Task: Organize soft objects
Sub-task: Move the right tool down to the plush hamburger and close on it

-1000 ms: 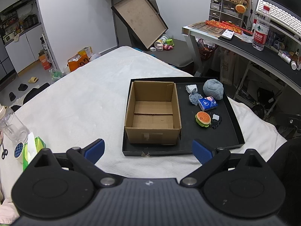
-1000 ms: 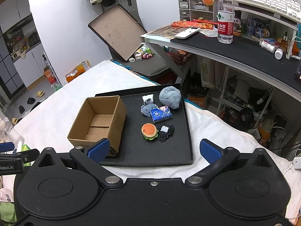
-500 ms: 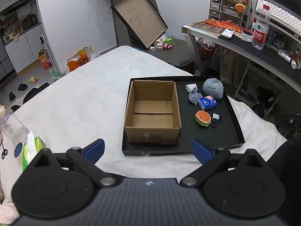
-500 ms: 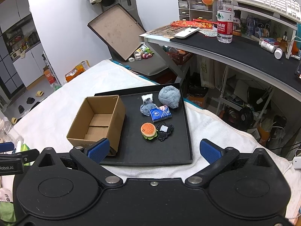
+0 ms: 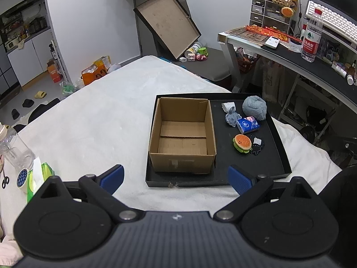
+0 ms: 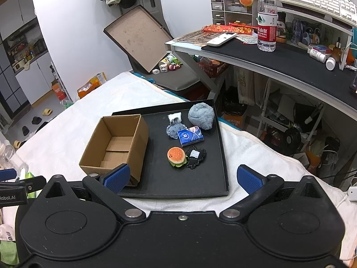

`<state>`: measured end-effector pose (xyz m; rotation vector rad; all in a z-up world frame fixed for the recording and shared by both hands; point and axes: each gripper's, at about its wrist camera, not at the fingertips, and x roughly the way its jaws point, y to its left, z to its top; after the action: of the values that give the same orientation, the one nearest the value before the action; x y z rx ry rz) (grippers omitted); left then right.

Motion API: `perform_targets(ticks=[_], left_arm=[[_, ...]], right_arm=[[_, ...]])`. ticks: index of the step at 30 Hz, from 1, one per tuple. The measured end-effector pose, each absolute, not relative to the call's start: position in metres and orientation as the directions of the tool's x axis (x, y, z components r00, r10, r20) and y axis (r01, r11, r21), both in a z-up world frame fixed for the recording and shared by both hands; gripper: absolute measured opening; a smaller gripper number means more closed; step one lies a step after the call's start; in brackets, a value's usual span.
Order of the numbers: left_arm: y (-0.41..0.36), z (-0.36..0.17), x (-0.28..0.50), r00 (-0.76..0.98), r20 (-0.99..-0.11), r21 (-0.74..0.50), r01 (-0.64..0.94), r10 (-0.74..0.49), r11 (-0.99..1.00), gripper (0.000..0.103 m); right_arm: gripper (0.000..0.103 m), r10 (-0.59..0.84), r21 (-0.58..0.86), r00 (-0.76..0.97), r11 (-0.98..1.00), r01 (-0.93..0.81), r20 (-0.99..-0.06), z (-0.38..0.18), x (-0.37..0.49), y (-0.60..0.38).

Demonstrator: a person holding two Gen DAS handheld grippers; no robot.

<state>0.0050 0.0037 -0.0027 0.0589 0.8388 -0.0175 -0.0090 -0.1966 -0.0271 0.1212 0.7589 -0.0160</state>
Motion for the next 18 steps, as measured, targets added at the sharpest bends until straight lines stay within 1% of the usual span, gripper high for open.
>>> perform_targets(ticks=[10,18], left_arm=[[0.006,-0.006,0.017,0.660,-0.751,0.035,0.030,0.006,0.999,0.098],[0.009,-0.019,0.037,0.640,-0.768,0.031,0.018,0.013,0.999,0.098]], right_arm=[[0.103,0.046,0.110,0.719,0.993,0.042,-0.693,-0.031,0.004,-0.195],[0.103,0.056,0.119,0.712,0.992,0.040,-0.700,-0.041,0.018,-0.197]])
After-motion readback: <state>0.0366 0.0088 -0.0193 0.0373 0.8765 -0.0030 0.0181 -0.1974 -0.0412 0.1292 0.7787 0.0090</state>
